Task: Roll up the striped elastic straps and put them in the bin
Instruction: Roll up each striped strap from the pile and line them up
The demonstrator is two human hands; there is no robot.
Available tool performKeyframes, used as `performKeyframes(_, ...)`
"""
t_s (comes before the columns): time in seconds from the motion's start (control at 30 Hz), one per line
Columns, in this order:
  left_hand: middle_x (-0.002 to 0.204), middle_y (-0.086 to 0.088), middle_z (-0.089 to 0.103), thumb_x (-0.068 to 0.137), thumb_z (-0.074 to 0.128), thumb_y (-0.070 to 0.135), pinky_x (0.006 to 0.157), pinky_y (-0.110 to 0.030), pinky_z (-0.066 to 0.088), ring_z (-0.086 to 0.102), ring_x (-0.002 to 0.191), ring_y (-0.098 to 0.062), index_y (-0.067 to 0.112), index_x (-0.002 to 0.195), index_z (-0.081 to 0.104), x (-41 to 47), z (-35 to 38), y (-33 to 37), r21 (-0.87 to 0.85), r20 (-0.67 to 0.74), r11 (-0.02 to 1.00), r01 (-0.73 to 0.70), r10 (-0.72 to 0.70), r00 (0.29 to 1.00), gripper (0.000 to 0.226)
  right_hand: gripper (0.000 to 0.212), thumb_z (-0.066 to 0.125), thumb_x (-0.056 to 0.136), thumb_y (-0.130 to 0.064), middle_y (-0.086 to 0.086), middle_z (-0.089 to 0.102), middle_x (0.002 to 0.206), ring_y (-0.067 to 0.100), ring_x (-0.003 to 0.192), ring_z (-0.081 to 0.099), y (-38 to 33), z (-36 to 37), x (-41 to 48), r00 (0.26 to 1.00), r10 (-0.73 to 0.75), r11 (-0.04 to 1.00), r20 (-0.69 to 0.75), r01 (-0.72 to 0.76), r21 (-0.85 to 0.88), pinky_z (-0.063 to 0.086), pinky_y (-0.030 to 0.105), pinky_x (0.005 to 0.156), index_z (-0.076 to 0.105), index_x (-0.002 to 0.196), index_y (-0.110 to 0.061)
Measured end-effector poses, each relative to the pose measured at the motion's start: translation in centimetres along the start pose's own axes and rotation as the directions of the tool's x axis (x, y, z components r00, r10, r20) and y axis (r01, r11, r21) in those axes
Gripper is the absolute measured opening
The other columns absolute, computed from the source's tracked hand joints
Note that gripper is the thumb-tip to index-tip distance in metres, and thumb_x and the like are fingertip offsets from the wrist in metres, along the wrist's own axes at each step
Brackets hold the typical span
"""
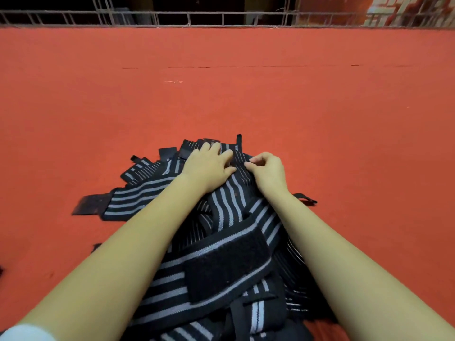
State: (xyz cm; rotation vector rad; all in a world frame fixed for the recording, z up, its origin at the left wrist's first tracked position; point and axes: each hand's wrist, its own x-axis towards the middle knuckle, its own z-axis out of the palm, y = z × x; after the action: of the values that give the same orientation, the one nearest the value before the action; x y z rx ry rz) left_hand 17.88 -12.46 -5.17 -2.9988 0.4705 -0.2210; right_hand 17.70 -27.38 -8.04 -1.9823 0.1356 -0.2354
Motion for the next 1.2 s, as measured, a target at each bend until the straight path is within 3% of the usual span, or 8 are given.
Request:
performKeyframes(0.17,0.134,-0.007,0.038,0.099,0.035,0.051,0.089,-0.037,0.036,0.039,0.118,-0.026,0.031,0.142,0.032,-1.3,-0.4,0.5,0.047,-0.161,0.993,-0.111,0.118,0.980,0.048,0.020,0.057,0.091,-0.003,-0.004,0.054,0.079,0.008,0.074,0.051,-0.4,-2.2,-2.2,0.993,-0.117,0.974,-0.032,0.121,0.192,0.041,0.013,0.067,0.049,0.079,-0.016)
performKeyframes(0.3,0.139,-0.008,0.030,0.092,0.037,0.063,0.092,-0.045,0.040,0.036,0.121,-0.028,0.034,0.143,0.033,-2.6,-1.8,2.0,-0.362,-0.361,0.932,0.001,-0.140,0.922,0.059,0.018,0.058,0.091,-0.005,0.007,0.057,0.086,0.021,0.082,0.056,-0.5,-4.0,-3.2,0.994,-0.076,0.917,0.080,0.039,0.397,0.049,0.037,0.076,0.051,0.080,-0.017)
performKeyframes(0.43,0.140,-0.011,0.030,0.089,0.047,0.063,0.100,-0.048,0.041,0.031,0.126,-0.032,0.027,0.137,0.044,-2.4,-3.5,3.3,-0.459,-0.217,0.877,0.146,-0.270,0.938,0.060,0.013,0.064,0.083,-0.018,0.011,0.049,0.077,0.024,0.074,0.048,-1.6,-4.3,-4.1,0.963,0.053,0.745,0.266,-0.215,0.632,0.044,0.031,0.071,0.057,0.086,-0.008)
performKeyframes(0.57,0.118,-0.008,0.040,0.089,0.053,0.051,0.090,-0.039,0.043,0.041,0.107,-0.030,0.015,0.113,0.058,-3.6,-3.8,4.2,-0.378,-0.228,0.921,0.093,-0.190,0.955,0.044,0.043,0.063,0.089,-0.039,0.013,0.070,0.093,0.027,0.085,0.067,-1.6,-4.5,-4.3,0.880,0.236,0.748,0.413,-0.436,0.501,0.053,0.038,0.087,0.066,0.108,0.000)
performKeyframes(0.7,0.111,-0.007,0.047,0.091,0.048,0.048,0.079,-0.036,0.041,0.046,0.101,-0.030,0.017,0.114,0.059,-5.7,-4.0,4.3,-0.226,-0.249,0.970,0.085,-0.142,0.958,0.040,0.032,0.075,0.080,-0.015,0.018,0.072,0.099,0.032,0.088,0.070,-1.7,-3.7,-4.6,0.866,0.326,0.747,0.380,-0.482,0.457,0.057,0.043,0.085,0.070,0.108,0.000)
performKeyframes(0.9,0.131,-0.006,0.048,0.082,0.042,0.077,0.097,-0.043,0.038,0.039,0.125,-0.030,0.025,0.125,0.060,-7.5,-4.5,2.8,-0.097,0.064,0.944,0.316,-0.310,0.948,0.070,0.035,0.067,0.080,0.004,0.005,0.063,0.126,0.029,0.114,0.061,-1.7,-3.0,-5.5,0.886,0.229,0.837,0.405,-0.391,0.384,0.045,0.049,0.103,0.069,0.100,-0.024)
performKeyframes(1.03,0.118,-0.009,0.056,0.094,0.046,0.050,0.086,-0.040,0.041,0.047,0.116,-0.032,0.021,0.117,0.066,-7.4,-4.8,1.8,-0.181,-0.056,0.932,0.315,-0.330,0.942,0.042,0.034,0.062,0.084,0.007,0.001,0.067,0.112,0.028,0.109,0.063,-1.6,-3.3,-6.2,0.928,0.211,0.819,0.307,-0.339,0.463,0.049,0.046,0.099,0.071,0.090,-0.026)
performKeyframes(1.2,0.108,-0.019,0.063,0.098,0.044,0.030,0.075,-0.040,0.042,0.055,0.105,-0.039,0.004,0.107,0.068,-7.9,-4.9,-2.8,-0.271,-0.165,0.823,0.499,-0.550,0.819,0.037,0.039,0.044,0.087,0.014,0.003,0.070,0.079,0.016,0.065,0.064,-1.4,-6.0,-6.8,0.953,0.186,0.816,0.241,-0.286,0.502,0.051,0.022,0.056,0.069,0.085,-0.017)
